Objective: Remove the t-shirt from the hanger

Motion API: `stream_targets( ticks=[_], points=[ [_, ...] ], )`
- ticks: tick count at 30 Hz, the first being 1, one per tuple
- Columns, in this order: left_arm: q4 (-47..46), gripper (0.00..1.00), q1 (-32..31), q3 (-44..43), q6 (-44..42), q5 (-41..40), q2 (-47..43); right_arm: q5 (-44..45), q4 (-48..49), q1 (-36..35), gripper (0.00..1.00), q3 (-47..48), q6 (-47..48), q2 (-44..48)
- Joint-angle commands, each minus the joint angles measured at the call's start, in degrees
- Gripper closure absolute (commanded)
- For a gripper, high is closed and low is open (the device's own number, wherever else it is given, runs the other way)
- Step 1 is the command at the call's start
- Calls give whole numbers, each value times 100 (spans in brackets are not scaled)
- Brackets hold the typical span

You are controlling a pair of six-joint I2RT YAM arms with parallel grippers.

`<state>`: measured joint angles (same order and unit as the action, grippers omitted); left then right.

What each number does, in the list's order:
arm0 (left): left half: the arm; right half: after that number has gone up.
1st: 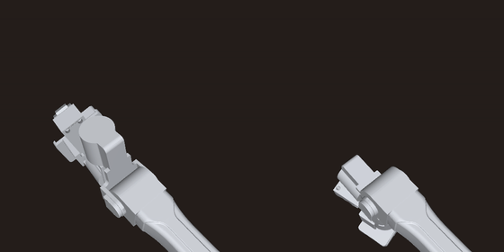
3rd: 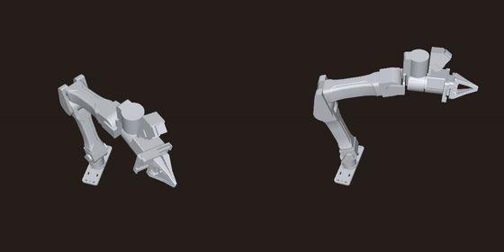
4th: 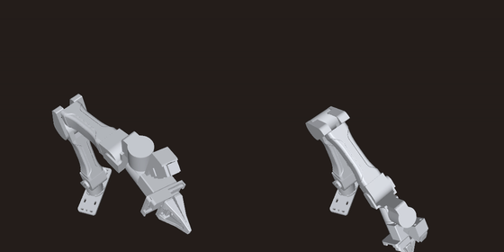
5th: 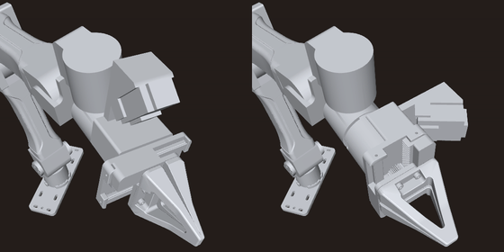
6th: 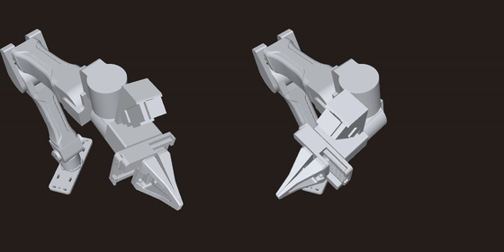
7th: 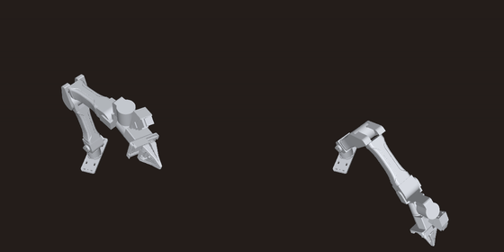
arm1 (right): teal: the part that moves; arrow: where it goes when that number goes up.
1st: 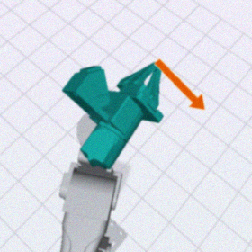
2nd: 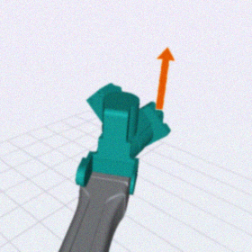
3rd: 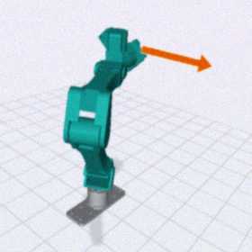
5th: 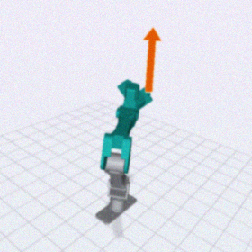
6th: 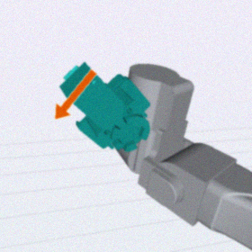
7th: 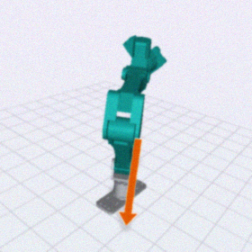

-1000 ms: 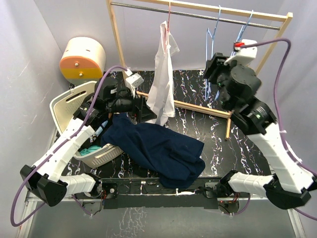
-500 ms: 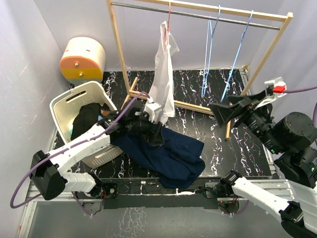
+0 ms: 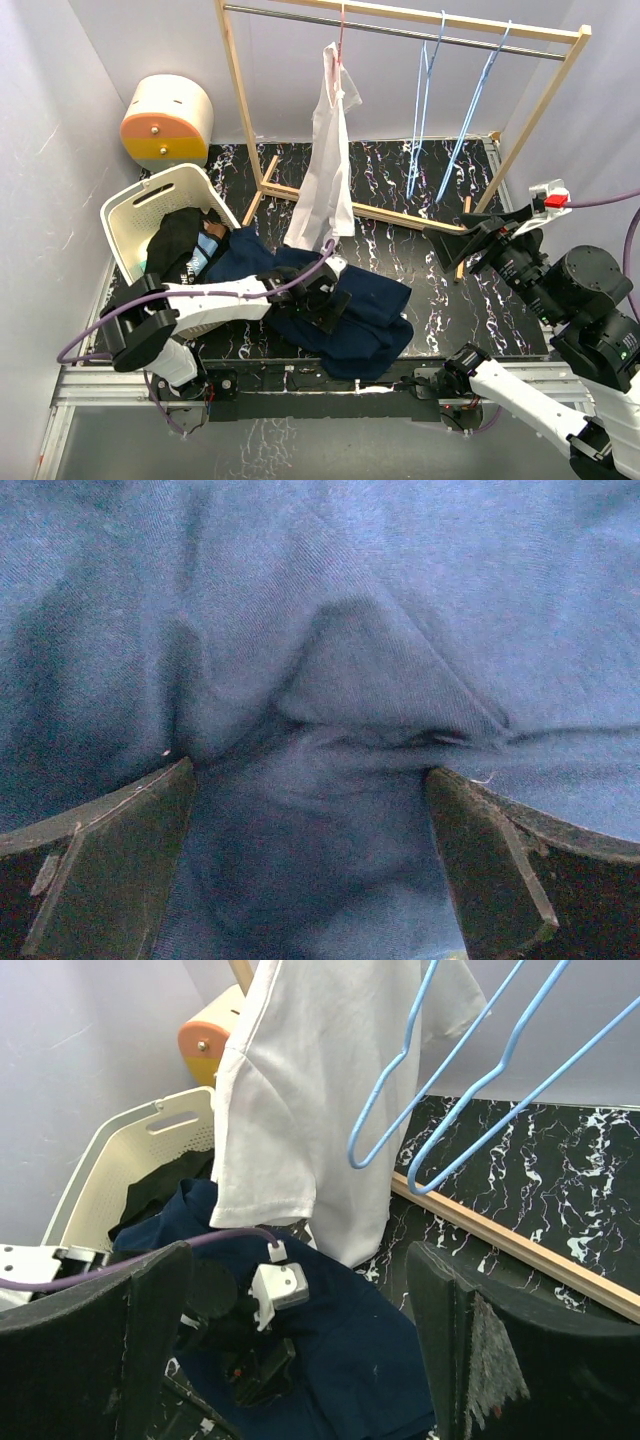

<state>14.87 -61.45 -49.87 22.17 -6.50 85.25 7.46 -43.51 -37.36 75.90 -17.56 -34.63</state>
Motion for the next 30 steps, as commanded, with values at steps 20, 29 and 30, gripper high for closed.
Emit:
stream_targets(
  ticks=[20, 29, 30],
  points=[
    [1036, 100, -135, -459, 500, -2089, -856, 231, 230, 9, 8, -299, 0, 116],
    [2959, 100, 894, -2704, -55, -3104, -1611, 141, 389, 1, 8, -364, 1, 54],
    [3087, 100, 1105, -2916, -139, -3157, -1643, 134, 399, 1, 8, -359, 1, 40]
  ],
)
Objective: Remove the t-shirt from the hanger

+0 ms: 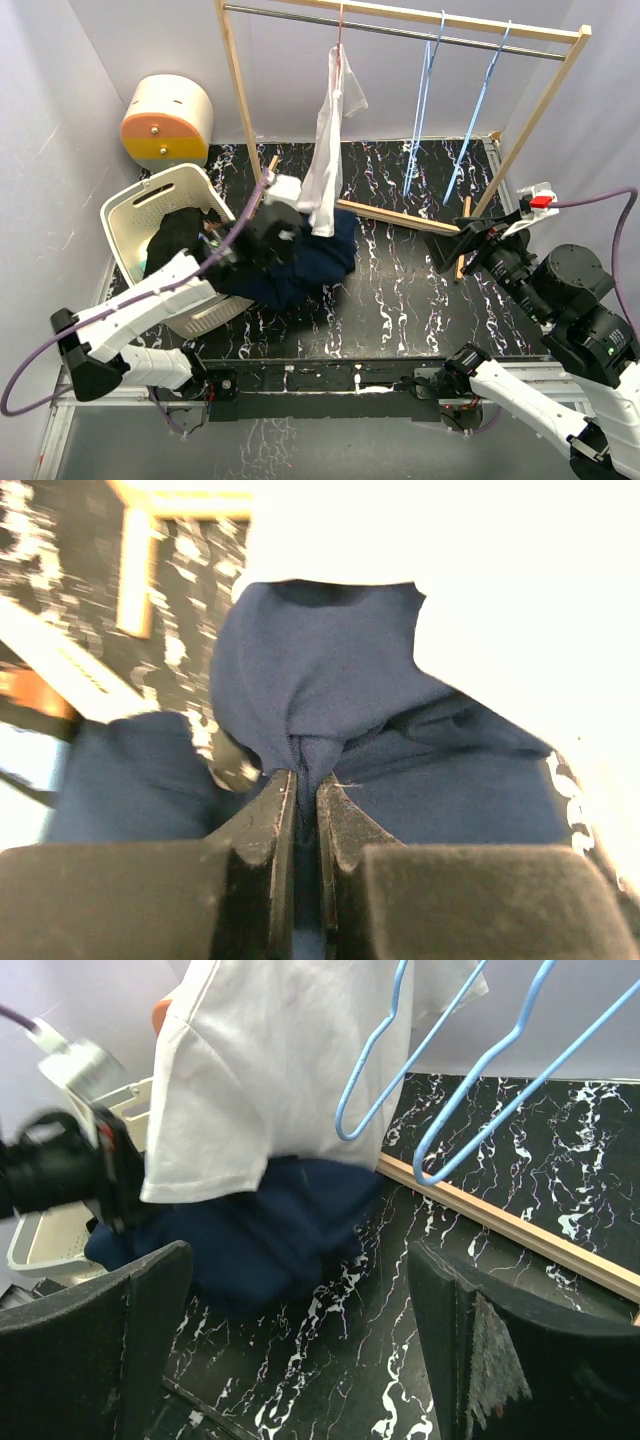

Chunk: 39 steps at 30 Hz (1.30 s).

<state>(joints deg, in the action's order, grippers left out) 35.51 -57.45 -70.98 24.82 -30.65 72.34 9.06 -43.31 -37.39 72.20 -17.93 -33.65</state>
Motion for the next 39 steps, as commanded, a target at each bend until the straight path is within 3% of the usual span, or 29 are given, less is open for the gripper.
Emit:
stream_targets(
  ticks=[1, 11, 14, 16, 21, 31, 39],
  points=[
    [1173, 100, 849, -1026, -536, -845, -378, -23, 384, 3, 8, 13, 41, -69],
    [2100, 100, 1855, -3354, -958, -2072, -5, -78, 539, 4, 8, 31, 47, -202],
    [2107, 100, 1870, -3628, -989, -1868, -127, -88, 552, 3, 8, 21, 45, -228],
    [2277, 100, 1871, -3679, -953, -2254, -181, -78, 556, 3, 8, 2, 51, -230],
    [2666, 100, 1910, -3204, -641, -3378, -444, -119, 709, 4, 8, -152, 40, -225],
    [3553, 100, 2095, -1448, 829, -3636, -979, -356, 799, 6, 8, -225, 43, -346],
    [3458, 100, 2478, -385, 1019, -3404, -1229, -489, 805, 4, 8, -246, 1, -450]
  ],
)
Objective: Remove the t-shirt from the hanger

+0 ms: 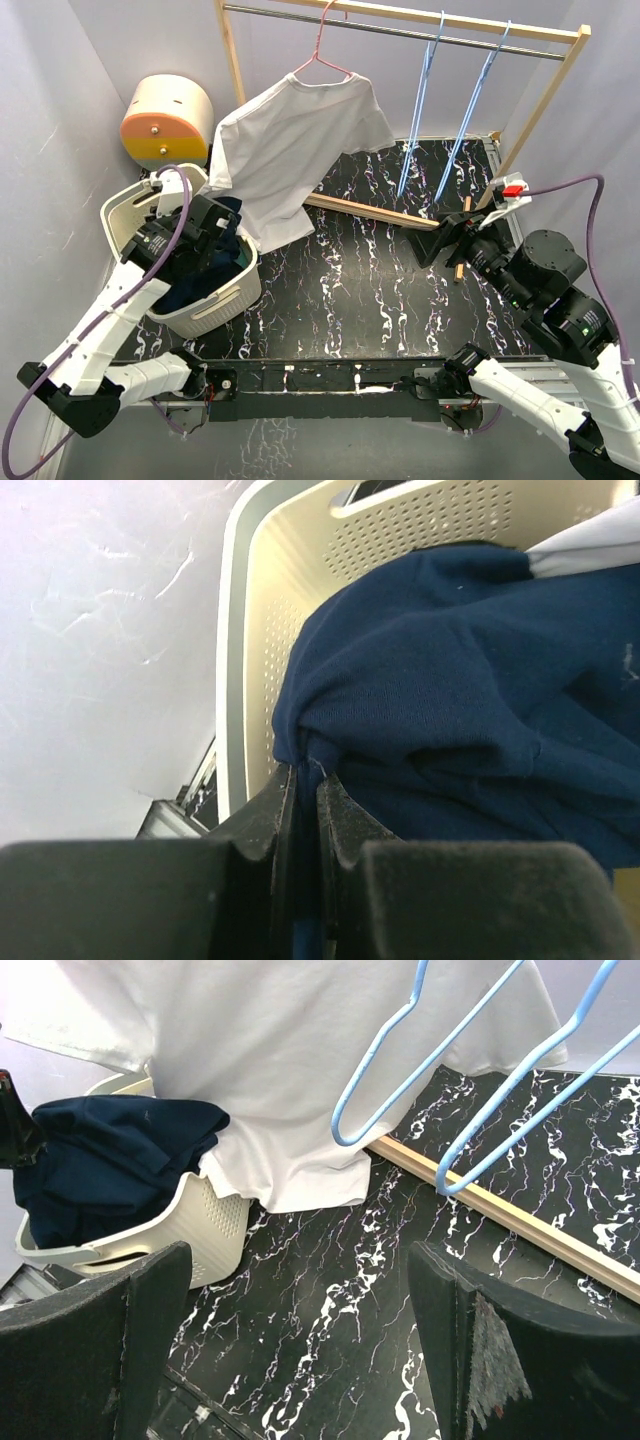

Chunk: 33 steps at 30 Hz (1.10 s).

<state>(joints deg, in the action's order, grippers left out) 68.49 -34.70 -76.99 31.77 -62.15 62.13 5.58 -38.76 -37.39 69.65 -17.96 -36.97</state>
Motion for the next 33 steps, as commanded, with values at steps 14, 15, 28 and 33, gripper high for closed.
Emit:
stream_targets(
  ticks=[14, 15, 28, 33],
  points=[
    [-1413, 96, 1772, 1529, -23, 1863, -338, -282, 519, 6, 8, -125, -53, -196],
    [-1478, 96, 1936, 1630, 45, 2035, -297, -284, 533, 5, 8, -139, -53, -202],
    [-1377, 100, 3495, 1134, -104, 2505, -671, -340, 711, 4, 8, -273, 41, -340],
    [-1158, 100, 3496, 1187, 101, 2335, -738, -406, 778, 4, 8, -284, 102, -445]
  ],
)
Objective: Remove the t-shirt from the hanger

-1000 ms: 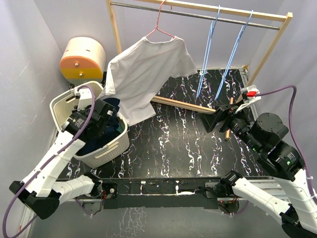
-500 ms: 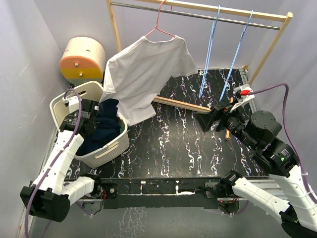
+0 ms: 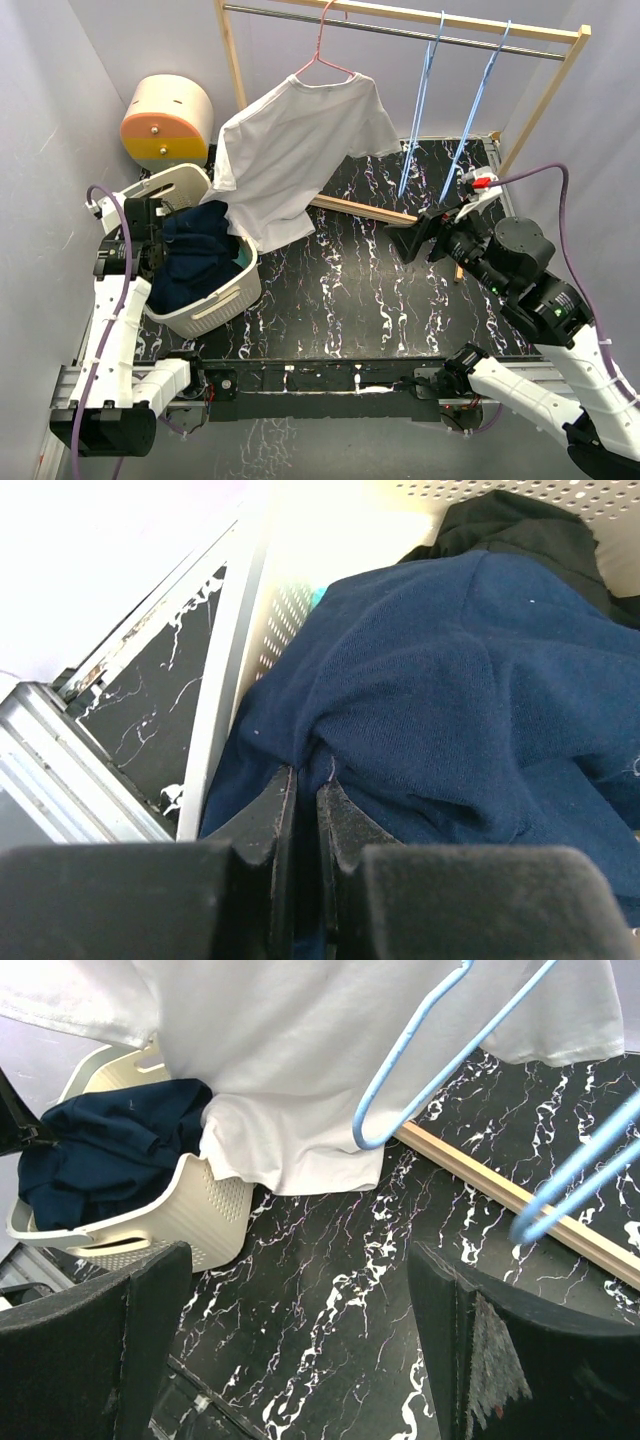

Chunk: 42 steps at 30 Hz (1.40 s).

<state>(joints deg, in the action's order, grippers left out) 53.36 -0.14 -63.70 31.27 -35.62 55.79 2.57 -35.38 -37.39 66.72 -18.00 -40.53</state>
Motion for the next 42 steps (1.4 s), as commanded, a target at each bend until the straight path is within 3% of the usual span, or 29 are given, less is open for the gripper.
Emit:
stream_targets(
  ticks=[1, 10, 20, 24, 29, 31, 35, 42],
  points=[
    [419, 100, 41, -177, 153, -445, -220, -114, 428, 8, 8, 36, 118, -102],
    [638, 100, 38, -581, -92, -803, -592, -187, 562, 6, 8, -129, 124, -136],
    [-766, 99, 41, 752, 210, 838, 258, -724, 393, 3, 8, 200, 217, -538],
    [-1138, 74, 40, 828, 95, 1290, 503, -1164, 319, 6, 8, 500, 251, -868],
    [-1495, 25, 41, 915, -25, 1857, 384, -2044, 373, 8, 8, 1191, 254, -1667],
    [-1611, 15, 38, 946, -46, 2038, 178, -2300, 432, 4, 7, 1543, 248, -2119],
    [-1819, 4, 41, 904, -150, 2226, -391, -2235, 514, 8, 3, 2438, 130, -2944],
    [-1886, 3, 40, 635, -165, 2349, -1096, -1488, 972, 3, 2, 4071, -249, -4226]
  ],
)
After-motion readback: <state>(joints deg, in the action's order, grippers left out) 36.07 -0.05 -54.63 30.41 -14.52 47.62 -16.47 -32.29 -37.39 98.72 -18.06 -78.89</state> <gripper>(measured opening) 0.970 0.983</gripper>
